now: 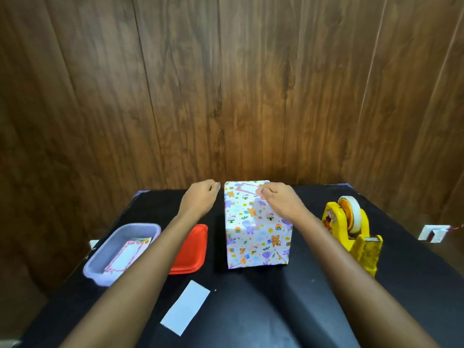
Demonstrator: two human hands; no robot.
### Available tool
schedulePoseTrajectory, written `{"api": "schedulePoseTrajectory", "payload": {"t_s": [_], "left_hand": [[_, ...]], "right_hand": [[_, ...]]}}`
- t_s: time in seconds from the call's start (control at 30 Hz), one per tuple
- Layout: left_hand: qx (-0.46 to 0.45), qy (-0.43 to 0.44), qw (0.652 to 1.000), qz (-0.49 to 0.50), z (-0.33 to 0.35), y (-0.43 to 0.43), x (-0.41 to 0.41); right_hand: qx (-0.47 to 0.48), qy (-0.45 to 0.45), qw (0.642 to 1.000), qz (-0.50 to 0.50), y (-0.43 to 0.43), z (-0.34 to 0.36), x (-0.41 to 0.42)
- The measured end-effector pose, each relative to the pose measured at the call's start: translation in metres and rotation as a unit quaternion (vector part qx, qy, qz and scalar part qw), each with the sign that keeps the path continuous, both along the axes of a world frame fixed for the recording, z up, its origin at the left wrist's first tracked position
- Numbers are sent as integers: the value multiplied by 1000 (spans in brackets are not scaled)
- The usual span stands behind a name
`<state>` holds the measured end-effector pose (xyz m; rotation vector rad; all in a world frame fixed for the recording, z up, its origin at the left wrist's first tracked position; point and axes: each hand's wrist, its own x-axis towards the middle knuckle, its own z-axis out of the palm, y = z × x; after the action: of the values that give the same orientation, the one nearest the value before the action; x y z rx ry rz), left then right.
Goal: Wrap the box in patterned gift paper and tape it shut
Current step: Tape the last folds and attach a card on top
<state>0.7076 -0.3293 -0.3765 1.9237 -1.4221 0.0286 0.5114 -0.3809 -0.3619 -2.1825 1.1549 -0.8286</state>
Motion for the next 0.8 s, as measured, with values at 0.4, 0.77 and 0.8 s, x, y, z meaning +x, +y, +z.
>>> {"api": "schedulePoseTrajectory", "payload": {"t_s": [0.4, 0.77, 0.8], "left_hand": [[-18, 135, 982, 128, -33, 156, 69], [60, -132, 981, 132, -66, 193, 70], [73, -127, 977, 153, -66, 192, 74]], "right_hand": [[-9, -28, 997, 66, 96, -47, 84], [17, 207, 976, 65, 120, -97, 124], [18, 213, 976, 46, 118, -97, 131]]}}
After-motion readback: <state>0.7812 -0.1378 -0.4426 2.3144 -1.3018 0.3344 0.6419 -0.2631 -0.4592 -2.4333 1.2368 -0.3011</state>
